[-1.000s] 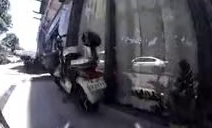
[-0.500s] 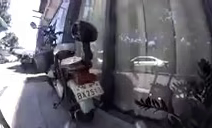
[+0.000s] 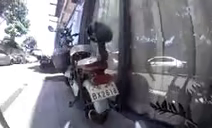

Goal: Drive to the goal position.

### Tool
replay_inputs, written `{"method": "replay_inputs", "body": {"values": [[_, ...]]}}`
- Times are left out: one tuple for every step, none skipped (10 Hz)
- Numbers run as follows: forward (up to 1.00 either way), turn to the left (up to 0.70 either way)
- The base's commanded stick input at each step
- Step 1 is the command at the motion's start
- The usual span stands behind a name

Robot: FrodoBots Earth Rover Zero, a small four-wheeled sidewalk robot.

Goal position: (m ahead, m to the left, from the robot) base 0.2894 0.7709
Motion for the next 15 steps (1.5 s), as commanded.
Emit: {"method": "replay_inputs", "body": {"values": [[0.00,0.45],[0.00,0.45],[0.00,0.45],[0.00,0.45],[0.00,0.45],[0.00,0.45],[0.00,0.45],[0.00,0.45],[0.00,0.45],[0.00,0.45],[0.00,0.45],[0.00,0.24],[0.00,0.00],[0.00,0.00],[0.00,0.00]]}}
